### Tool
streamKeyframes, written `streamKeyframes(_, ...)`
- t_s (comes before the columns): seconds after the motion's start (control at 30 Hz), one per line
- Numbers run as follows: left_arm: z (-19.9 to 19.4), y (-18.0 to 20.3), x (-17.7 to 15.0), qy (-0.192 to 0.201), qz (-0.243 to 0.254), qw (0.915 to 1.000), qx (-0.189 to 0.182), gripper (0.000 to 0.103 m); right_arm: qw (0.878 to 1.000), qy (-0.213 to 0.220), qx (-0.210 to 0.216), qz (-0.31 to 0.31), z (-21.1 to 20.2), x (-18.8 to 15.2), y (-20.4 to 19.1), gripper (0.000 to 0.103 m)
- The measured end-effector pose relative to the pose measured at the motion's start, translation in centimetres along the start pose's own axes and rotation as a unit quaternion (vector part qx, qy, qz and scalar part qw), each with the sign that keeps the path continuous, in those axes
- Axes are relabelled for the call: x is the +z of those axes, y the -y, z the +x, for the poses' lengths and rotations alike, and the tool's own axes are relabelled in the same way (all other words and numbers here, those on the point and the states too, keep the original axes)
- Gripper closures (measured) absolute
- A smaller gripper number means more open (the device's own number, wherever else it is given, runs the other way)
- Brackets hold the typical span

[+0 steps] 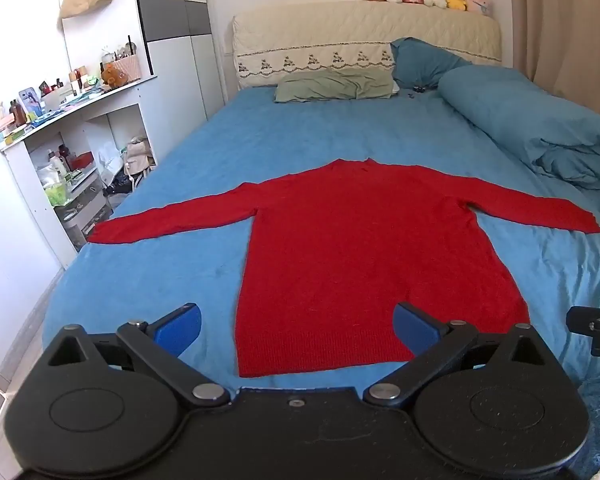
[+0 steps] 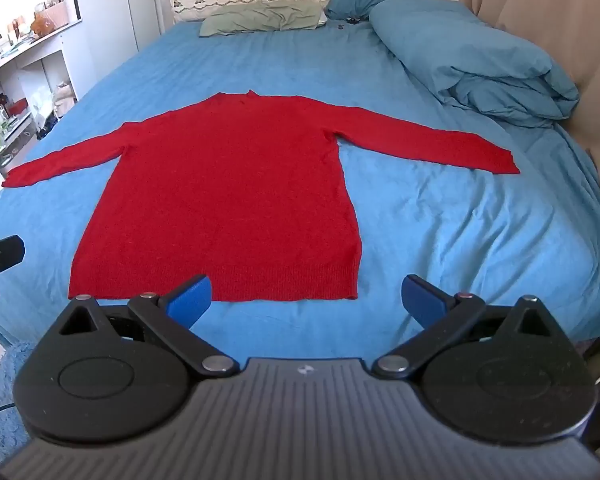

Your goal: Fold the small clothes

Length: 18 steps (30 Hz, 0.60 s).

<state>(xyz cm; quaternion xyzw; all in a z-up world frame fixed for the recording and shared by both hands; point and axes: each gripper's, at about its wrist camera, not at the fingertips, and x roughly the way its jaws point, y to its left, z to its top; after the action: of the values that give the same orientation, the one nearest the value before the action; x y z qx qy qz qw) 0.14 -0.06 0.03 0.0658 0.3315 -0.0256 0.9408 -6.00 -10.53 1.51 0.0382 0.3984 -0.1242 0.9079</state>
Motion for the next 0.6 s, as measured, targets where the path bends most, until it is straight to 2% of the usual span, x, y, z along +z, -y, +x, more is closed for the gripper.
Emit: streamKeyframes(0.6, -0.04, 0.2, -0.01, -0.002, 0.005, 1.0, 0.001, 0.0, 1.0, -0.005, 0.006, 0.003, 0.41, 0.05, 0.31, 0.0)
